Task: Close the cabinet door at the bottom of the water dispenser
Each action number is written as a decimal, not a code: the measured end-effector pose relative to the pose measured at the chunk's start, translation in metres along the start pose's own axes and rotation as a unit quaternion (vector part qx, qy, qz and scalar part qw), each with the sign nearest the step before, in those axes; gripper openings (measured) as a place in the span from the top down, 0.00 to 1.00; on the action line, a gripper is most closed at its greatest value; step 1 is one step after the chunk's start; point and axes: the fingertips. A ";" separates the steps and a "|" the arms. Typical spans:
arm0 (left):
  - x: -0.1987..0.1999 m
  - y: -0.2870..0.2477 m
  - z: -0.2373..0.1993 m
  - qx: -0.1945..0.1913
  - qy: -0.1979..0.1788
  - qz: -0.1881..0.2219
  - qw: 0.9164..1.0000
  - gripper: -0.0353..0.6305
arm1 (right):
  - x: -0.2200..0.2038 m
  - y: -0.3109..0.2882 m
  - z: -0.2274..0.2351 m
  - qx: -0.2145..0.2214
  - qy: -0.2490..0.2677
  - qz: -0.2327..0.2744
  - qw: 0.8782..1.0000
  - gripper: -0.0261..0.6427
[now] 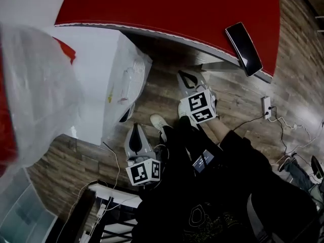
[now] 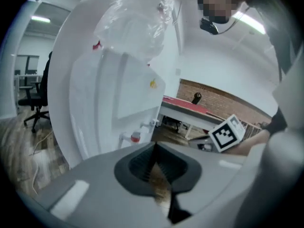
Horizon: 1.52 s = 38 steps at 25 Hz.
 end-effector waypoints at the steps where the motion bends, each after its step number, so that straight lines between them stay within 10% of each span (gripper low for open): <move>1: 0.012 0.008 0.002 0.000 -0.009 0.010 1.000 0.94 | 0.013 0.023 -0.001 -0.006 -0.005 0.013 1.000 0.96; 9: 0.141 0.069 -0.006 0.004 -0.017 0.091 0.996 0.94 | 0.155 0.172 -0.048 -0.002 0.010 0.144 0.990 0.96; 18: 0.265 0.115 -0.011 -0.008 -0.023 0.201 0.979 0.94 | 0.282 0.263 -0.104 0.021 0.066 0.300 0.951 0.98; 38: 0.297 0.134 -0.021 0.021 -0.025 0.251 0.967 0.94 | 0.309 0.264 -0.116 0.024 0.086 0.305 0.948 0.98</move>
Point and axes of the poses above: the fingertips, and each gripper's own axes: y backward along the fingers, z to its right, x out of its top, and after that the axes turned 14 degrees about x, right-handed
